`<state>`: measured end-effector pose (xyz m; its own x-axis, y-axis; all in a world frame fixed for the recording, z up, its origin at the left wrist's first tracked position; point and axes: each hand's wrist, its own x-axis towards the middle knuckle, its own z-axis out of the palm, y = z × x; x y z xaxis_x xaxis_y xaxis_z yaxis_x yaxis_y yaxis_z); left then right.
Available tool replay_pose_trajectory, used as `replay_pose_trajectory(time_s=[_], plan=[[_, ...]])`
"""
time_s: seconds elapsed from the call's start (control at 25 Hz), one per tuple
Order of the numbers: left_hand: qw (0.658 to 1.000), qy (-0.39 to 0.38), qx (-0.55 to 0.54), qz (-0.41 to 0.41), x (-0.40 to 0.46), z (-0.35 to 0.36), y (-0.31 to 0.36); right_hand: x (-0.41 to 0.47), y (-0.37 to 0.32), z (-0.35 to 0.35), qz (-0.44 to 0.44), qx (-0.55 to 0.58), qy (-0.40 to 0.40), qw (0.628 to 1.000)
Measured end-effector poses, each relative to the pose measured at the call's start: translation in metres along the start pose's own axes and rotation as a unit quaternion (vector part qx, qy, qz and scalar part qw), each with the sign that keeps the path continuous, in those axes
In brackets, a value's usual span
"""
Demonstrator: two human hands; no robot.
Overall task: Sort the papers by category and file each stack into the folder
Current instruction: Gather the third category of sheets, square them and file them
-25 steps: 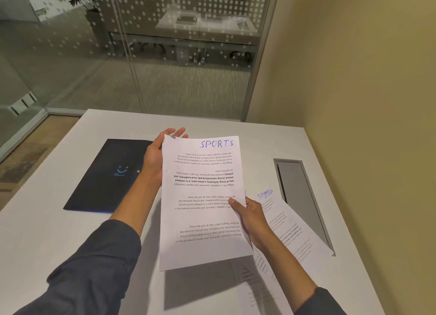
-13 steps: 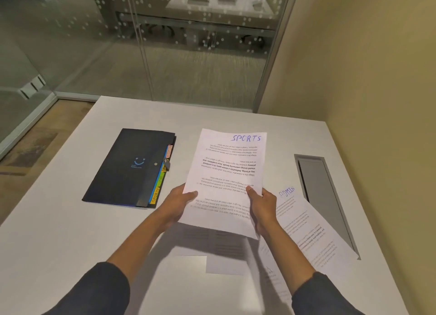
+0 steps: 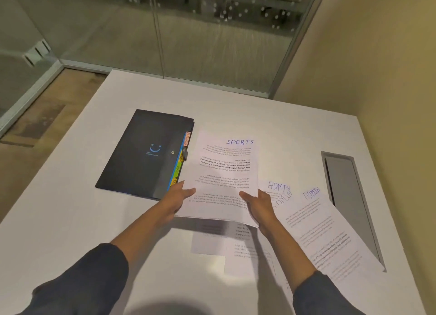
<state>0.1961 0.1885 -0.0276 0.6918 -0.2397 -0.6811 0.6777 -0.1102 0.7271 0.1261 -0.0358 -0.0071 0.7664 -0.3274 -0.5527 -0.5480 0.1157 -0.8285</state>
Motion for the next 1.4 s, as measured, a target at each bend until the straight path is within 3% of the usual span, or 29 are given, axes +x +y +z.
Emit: replay_pose_trajectory(time_s=[0.08,0.16,0.2,0.28,0.32,0.4,0.56,0.68,0.84,1.0,1.2,1.4], plan=[[0.999,0.034,0.021,0.008,0.011,-0.002,0.001,0.006,0.003,0.0,-0.015,-0.008,0.02,1.0],[0.988,0.126,0.052,0.075,0.021,-0.009,0.01,0.011,0.004,-0.003,-0.038,-0.015,0.038,0.998],[0.961,0.199,0.141,0.128,0.027,-0.018,0.016,0.013,0.004,-0.007,-0.048,-0.025,0.046,0.997],[0.85,0.312,0.368,0.212,0.045,-0.039,0.021,0.018,0.005,-0.019,-0.061,-0.04,0.055,0.996],[0.801,0.333,0.444,0.223,0.056,-0.05,0.022,0.022,0.006,-0.024,-0.064,-0.045,0.055,0.995],[0.751,0.327,0.544,0.181,0.076,-0.065,0.026,0.029,0.005,-0.032,-0.068,-0.05,0.053,0.995],[0.767,0.253,0.589,0.026,0.093,-0.071,0.039,0.039,0.002,-0.04,-0.068,-0.053,0.056,0.995],[0.776,0.221,0.591,-0.013,0.095,-0.074,0.045,0.042,0.003,-0.041,-0.072,-0.048,0.052,0.995],[0.761,0.192,0.619,-0.04,0.093,-0.074,0.046,0.039,0.008,-0.038,-0.068,-0.041,0.046,0.996],[0.737,0.177,0.652,-0.013,0.086,-0.066,0.041,0.032,0.011,-0.034,-0.074,-0.041,0.036,0.996],[0.66,0.126,0.73,0.124,0.067,-0.061,0.049,0.025,0.013,-0.032,-0.082,-0.032,0.029,0.996],[0.632,0.156,0.746,0.139,0.054,-0.072,0.044,0.015,0.01,-0.028,-0.092,-0.028,0.022,0.995]])
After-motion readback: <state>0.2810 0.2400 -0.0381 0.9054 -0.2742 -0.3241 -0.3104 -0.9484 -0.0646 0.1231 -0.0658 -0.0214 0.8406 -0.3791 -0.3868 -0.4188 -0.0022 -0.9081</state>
